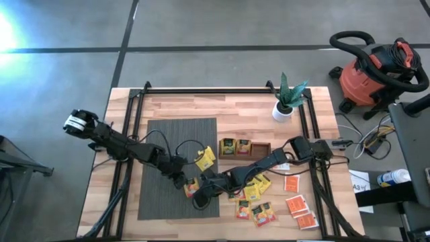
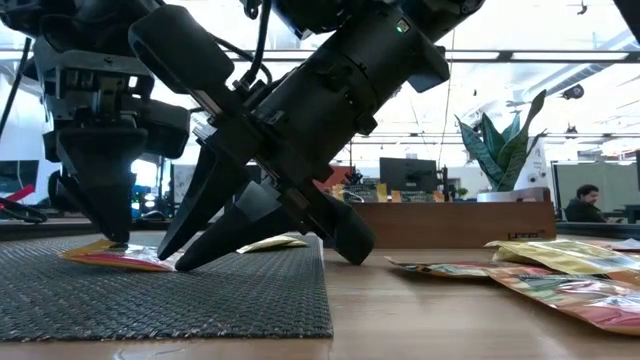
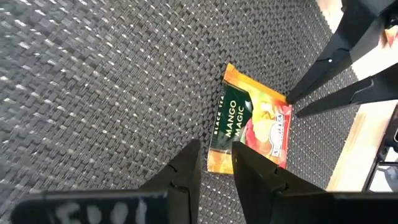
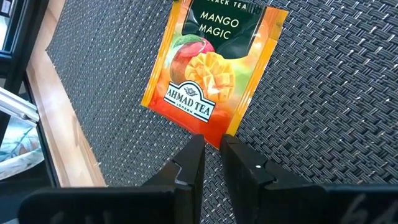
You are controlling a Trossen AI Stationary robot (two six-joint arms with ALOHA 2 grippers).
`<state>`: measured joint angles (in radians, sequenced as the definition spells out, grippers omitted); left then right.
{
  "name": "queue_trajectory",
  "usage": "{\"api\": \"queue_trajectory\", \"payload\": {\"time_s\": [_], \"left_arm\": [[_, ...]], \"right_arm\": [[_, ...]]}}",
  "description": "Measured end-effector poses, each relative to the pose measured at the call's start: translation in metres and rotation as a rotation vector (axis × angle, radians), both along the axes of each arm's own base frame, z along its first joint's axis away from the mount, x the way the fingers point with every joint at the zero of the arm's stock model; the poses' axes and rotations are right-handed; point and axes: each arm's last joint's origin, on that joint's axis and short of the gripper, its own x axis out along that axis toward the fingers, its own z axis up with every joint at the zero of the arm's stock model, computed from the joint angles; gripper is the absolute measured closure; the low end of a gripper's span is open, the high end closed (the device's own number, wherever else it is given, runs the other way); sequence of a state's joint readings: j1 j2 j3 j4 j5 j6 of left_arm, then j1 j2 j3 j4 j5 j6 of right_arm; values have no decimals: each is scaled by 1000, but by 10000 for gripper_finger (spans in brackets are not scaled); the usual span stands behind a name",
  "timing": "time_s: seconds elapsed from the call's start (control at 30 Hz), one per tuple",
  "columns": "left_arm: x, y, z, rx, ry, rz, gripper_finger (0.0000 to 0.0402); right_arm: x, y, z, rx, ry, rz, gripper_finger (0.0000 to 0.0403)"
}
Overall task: Pick & Place Tea
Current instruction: Put the orange tea bag into the left section of the wooden organizer
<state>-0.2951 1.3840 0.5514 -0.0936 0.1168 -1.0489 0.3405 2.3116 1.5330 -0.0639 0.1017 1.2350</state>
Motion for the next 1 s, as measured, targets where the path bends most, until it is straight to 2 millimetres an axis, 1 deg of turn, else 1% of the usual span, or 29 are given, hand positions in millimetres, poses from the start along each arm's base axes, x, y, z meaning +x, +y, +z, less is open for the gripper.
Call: {"api": "queue_trajectory", "payload": {"time_s": [0.13,0.23,0.5,0.7,0.83,1.0], "left_arm": [[4,-3,-9,-45,28,-32,316],[6,-4,-14,-59,49,-23,316],[11,-6,-7,-96,-34,-34,316],[11,-7,-7,-111,-33,-47,319],[11,-7,-7,-110,-33,-46,340],[11,-6,-7,-93,-40,-44,386]], "right_arm": [[1,-2,0,0,-3,-5,345],[1,-2,0,3,-8,-5,345],[1,-2,0,1,-10,2,345],[2,-4,1,-5,-14,1,345],[2,-4,1,-11,-16,4,345],[2,-4,4,-29,-26,27,345]]}}
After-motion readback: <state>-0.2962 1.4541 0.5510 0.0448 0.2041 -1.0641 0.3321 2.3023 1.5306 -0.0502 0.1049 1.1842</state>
